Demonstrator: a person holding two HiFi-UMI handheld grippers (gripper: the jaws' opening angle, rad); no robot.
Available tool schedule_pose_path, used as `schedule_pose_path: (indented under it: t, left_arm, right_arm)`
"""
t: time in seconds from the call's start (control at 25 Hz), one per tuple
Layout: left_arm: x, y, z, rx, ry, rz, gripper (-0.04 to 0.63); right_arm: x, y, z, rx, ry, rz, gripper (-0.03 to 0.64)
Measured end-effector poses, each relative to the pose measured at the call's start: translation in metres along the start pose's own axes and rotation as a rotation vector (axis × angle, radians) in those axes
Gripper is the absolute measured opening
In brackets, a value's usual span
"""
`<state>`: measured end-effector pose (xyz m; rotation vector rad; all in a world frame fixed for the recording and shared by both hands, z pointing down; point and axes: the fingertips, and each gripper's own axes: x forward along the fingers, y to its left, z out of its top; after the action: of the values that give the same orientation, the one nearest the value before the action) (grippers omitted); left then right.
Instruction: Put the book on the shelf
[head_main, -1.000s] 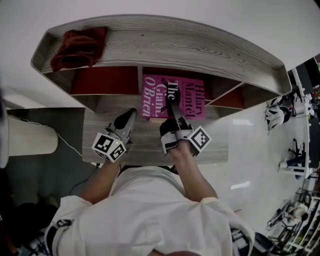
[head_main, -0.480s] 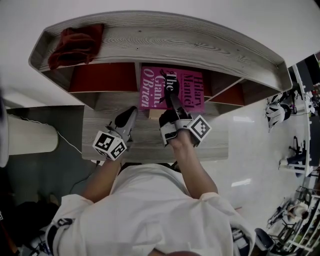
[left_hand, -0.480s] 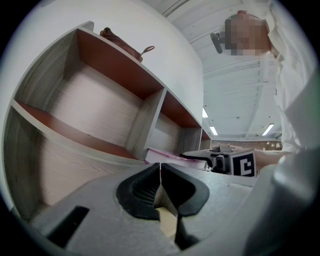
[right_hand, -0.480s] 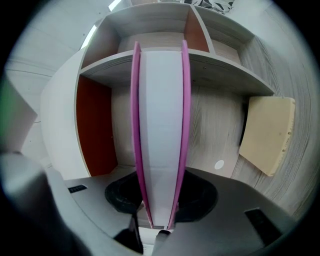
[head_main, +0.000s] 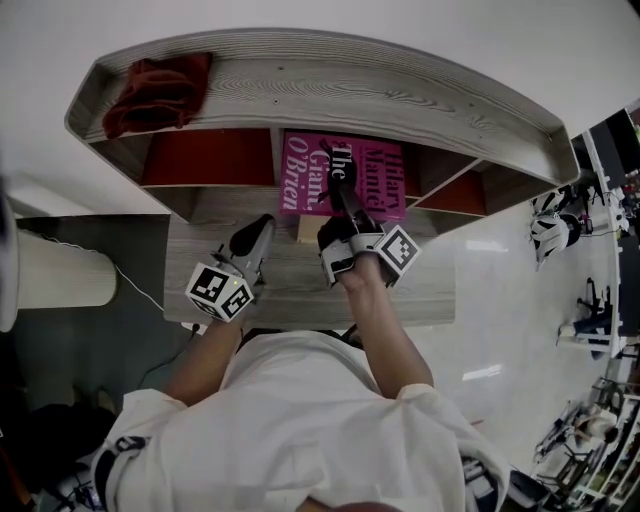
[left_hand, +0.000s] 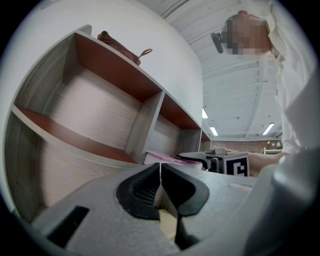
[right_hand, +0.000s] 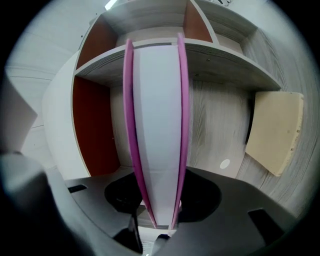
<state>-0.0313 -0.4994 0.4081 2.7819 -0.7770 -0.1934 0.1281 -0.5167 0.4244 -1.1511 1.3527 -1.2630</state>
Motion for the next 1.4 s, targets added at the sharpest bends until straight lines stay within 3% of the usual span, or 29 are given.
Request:
schedule_pose_path:
  t: [0.56, 0.72, 0.8, 1.4]
  left_arm:
    - [-0.003, -0.007, -0.006, 0.002, 0.021, 0.001, 0.023]
    - [-0.004, -0.013, -0.011, -0.004, 0.028, -0.008, 0.023]
    - [-0.004, -0.017, -0.012, -0.007, 0.035, -0.014, 0.023]
    - [-0.016, -0.024, -0.016, -0.006, 0.042, -0.012, 0.023]
  right_arm:
    - [-0.045, 0.002, -0.002, -0.022, 0.019, 0.027, 0.183]
    - [-0.053, 0.0, 0.004, -0.063, 0.009, 0.016, 0.178]
    - [-0.054, -0.002, 0.006, -0.064, 0.005, 0.011, 0.14]
    - [-0.044, -0.001, 0.012, -0.068, -0.003, -0.004, 0.133]
